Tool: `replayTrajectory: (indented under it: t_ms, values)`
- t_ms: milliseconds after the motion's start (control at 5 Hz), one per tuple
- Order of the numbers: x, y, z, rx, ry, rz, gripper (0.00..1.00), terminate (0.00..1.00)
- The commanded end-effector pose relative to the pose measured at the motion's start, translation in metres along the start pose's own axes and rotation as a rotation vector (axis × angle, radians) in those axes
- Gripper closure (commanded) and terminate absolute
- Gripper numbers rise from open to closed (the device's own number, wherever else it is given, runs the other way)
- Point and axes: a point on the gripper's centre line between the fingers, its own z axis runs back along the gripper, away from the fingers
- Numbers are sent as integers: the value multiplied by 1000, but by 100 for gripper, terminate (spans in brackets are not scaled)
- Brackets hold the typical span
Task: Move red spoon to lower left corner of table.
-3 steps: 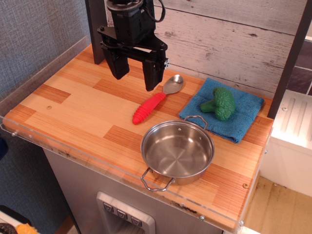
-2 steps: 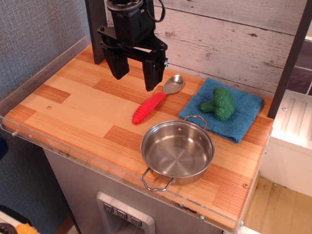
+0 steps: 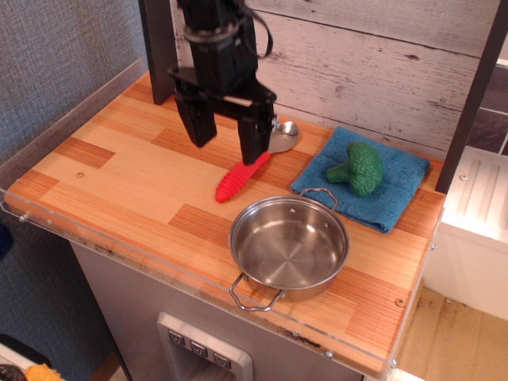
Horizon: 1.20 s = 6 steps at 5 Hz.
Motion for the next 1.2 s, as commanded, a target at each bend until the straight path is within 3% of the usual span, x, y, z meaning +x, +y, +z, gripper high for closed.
replayTrajectory:
  t_ms: [0,600,1000]
  values:
    - [30,19,-11,66,-53,13,0,0]
    - [57,5,-37,118,-64,-42,0,0]
    - [60,-2,-52,128,-34,-67,0,0]
